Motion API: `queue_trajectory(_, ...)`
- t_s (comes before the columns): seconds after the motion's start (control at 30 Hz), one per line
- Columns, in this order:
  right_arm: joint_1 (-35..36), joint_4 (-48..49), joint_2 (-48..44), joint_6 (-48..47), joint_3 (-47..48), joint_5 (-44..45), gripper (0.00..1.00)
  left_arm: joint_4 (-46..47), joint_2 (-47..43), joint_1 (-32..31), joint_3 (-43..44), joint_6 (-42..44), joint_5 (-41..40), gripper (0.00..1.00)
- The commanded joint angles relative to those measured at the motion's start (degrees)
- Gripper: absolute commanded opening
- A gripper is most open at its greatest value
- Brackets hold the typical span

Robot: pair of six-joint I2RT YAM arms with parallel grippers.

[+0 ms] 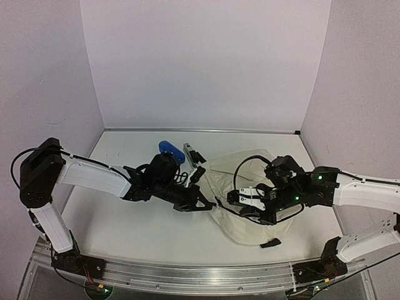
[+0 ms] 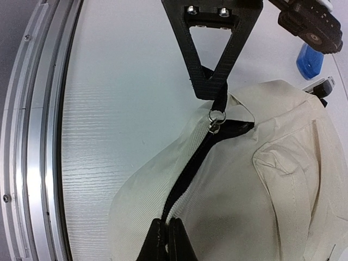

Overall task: Pack the student bag
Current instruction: Zip the student bag at the center of the board.

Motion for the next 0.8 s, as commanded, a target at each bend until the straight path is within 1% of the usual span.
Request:
queue_trajectory(0.0,0.06,-14.11,-2.39,-1.31,-1.51,-0.79,0.0,-5.37,0.57,7.42,-1.15,0.79,-7.6,0.0)
queue_trajectory(0.17,0.05,-14.72,-2.59,-2.06,-2.11,-1.23,0.0,-8.2,3.9,9.67,1.92,1.4,-9.42,0.0)
queue_trajectory(0.33,0.07,-15.27,-2.79,-2.4,-3.04,-2.0,0.0,-9.44,5.53,13.3,2.72,0.02,-11.64,0.0)
queue_trajectory(0.4,0.05,-15.41,-2.84,-2.25,-3.34,-2.44,0.0,-10.49,5.47,13.83,3.37,0.87,-12.8,0.0)
queue_trajectory(0.5,0.08,-15.3,-2.5,-1.97,-2.8,-2.96,0.0,-11.78,5.07,13.92,4.11,2.38,-12.13,0.0)
queue_trajectory(0.63,0.04,-14.42,0.14,-0.04,1.0,-5.73,0.0,-12.4,4.44,13.92,4.13,3.63,-11.04,0.0)
queue_trajectory(0.67,0.09,-14.12,1.25,0.64,2.28,-6.44,0.07,-12.85,4.41,13.95,4.26,3.94,-10.9,0.0)
queue_trajectory(0.7,0.07,-13.95,2.63,1.55,3.95,-7.03,0.17,-13.26,4.27,13.94,4.4,4.15,-10.7,0.0)
queue_trajectory(0.73,0.05,-13.94,3.71,2.67,5.56,-7.2,0.28,-13.11,3.94,13.92,4.29,4.19,-10.42,0.03)
queue_trajectory(0.77,0.04,-14.0,4.74,4.14,7.43,-6.94,0.34,-12.12,3.36,13.86,3.58,3.96,-9.85,0.08)
